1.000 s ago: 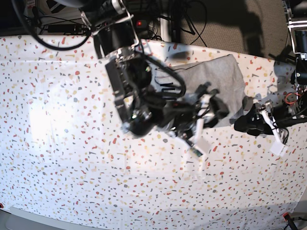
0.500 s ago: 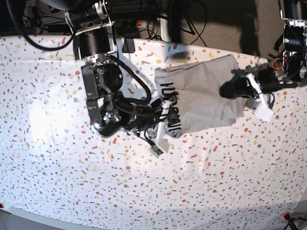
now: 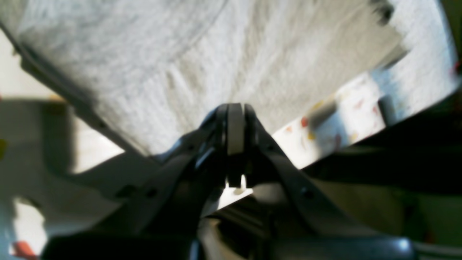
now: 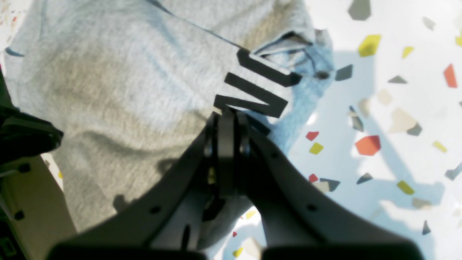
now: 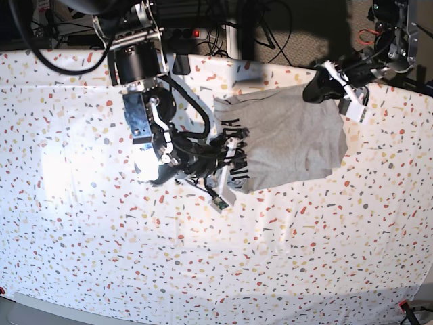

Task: Fold the T-shirt properly
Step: 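Lower the flipped shirt onto the table and open both grippers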

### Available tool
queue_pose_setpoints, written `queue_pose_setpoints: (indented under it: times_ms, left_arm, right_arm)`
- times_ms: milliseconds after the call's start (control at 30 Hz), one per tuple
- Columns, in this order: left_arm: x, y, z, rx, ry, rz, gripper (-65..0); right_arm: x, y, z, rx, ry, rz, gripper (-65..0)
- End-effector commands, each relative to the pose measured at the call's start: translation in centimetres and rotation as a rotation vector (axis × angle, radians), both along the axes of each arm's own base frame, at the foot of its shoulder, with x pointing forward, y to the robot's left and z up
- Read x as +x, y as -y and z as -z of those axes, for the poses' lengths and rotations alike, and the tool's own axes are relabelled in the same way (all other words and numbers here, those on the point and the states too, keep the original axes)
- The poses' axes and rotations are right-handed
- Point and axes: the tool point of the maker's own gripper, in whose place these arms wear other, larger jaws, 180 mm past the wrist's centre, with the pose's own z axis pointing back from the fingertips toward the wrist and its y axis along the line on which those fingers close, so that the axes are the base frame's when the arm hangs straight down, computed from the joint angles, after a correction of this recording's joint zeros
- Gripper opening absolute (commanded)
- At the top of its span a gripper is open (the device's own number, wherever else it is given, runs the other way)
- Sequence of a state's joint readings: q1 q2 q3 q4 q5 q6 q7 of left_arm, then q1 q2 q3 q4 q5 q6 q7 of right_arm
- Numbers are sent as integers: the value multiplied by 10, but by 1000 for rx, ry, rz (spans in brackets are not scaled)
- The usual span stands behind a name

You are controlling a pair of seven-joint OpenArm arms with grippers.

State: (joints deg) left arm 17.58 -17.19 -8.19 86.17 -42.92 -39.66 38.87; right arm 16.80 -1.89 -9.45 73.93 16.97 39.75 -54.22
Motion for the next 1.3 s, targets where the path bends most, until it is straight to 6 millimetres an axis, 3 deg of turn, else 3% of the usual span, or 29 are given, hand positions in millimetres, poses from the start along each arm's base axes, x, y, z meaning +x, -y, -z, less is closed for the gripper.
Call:
queue_pose_setpoints:
  times_ms: [0,267,500,600,767,933,1067,1267]
  left_arm:
    - [10,-6,-7,19,48,-6,-650]
    - [43,-41,17,198,49,-99,-650]
    - [102,-56,15,172,64,-166,-650]
    - [129,-48,11,128,74,-177,-650]
    - [153,-2,11,50,68,-114,-650]
    - [169,30,7,79,85,-57,-650]
    - [183,23,-10,75,125,-67,-650]
    - [181,-8,-49,9,162,-79,-650]
  right_arm:
    - [10,3,-11,-5,40,-1,-650]
    - [7,13,-24,-33,60,-14,-650]
    - [-29,10,-11,-22,32,-22,-650]
    - [-47,2,-3,-13,18,-39,-650]
    - [-74,-26,1,29,-6,-93,-650]
    - [-79,-46,0,20,14,-106,-650]
    - [-69,-40,-9,2,62,-80,-650]
    - [-59,-4,-54,69,159,5,-650]
